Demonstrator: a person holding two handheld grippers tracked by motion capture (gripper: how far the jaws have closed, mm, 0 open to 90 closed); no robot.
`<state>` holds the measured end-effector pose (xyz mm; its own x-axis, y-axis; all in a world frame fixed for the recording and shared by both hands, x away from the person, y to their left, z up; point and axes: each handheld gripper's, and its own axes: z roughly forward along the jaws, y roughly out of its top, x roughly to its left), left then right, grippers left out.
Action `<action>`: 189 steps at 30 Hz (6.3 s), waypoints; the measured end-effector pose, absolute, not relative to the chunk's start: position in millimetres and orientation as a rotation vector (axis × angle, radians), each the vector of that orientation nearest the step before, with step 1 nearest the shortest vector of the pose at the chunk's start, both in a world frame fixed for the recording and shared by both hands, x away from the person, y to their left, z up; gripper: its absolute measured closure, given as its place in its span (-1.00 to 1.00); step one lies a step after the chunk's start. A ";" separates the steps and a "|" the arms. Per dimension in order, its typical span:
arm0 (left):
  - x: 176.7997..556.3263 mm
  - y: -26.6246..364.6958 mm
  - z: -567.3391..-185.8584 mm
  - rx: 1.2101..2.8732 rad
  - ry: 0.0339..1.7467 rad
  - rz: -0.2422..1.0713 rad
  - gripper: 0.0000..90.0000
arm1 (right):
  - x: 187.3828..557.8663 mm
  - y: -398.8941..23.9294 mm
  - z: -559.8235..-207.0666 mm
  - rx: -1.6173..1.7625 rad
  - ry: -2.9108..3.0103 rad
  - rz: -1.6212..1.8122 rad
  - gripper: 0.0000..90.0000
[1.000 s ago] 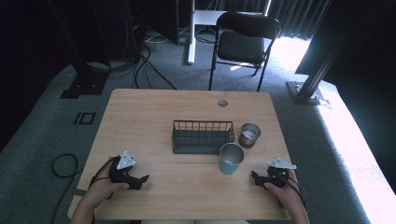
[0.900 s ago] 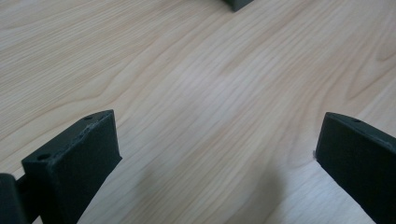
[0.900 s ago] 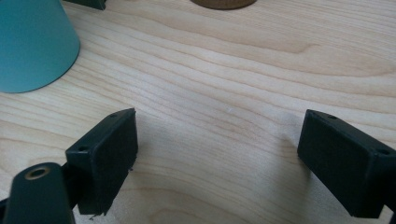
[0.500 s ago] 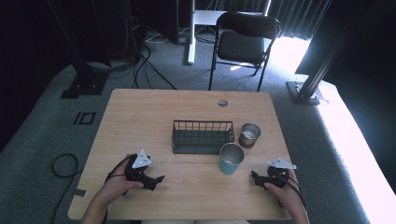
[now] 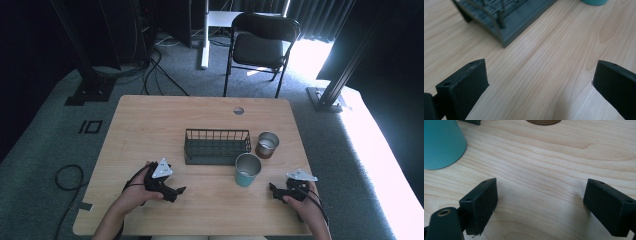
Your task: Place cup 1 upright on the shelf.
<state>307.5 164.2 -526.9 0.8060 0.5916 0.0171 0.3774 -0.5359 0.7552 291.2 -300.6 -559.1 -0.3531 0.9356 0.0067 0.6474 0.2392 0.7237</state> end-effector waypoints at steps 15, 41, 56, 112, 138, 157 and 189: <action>313.2 120.3 -515.2 2.188 0.580 0.301 -0.99 | 291.2 -300.6 -559.2 1.448 2.087 0.900 -0.74; 322.0 60.6 -496.3 2.127 0.431 0.272 -0.99 | 291.2 -300.6 -559.2 1.448 2.087 0.900 -0.74; 328.2 26.9 -489.2 2.106 0.360 0.259 -0.99 | 291.2 -300.6 -559.1 1.450 2.086 0.902 -0.74; 347.3 -55.9 -514.7 1.988 0.316 0.325 -0.80 | 291.3 -300.8 -559.2 1.448 2.086 0.902 -0.74; 333.6 -41.6 -469.6 1.934 0.294 0.259 -0.78 | 291.3 -300.8 -559.1 1.448 2.087 0.901 -0.74; 336.2 -14.9 -430.1 1.884 0.313 0.293 -0.78 | 291.3 -300.8 -559.2 1.448 2.087 0.901 -0.74; 386.2 59.8 -396.0 1.770 0.626 0.562 -0.78 | 291.3 -300.7 -559.2 1.448 2.086 0.901 -0.74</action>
<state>386.2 59.8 -396.0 0.7458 0.6633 0.0620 0.1323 -0.2387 0.9620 291.3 -300.7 -559.2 -0.3528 0.9357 0.0068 0.6466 0.2385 0.7246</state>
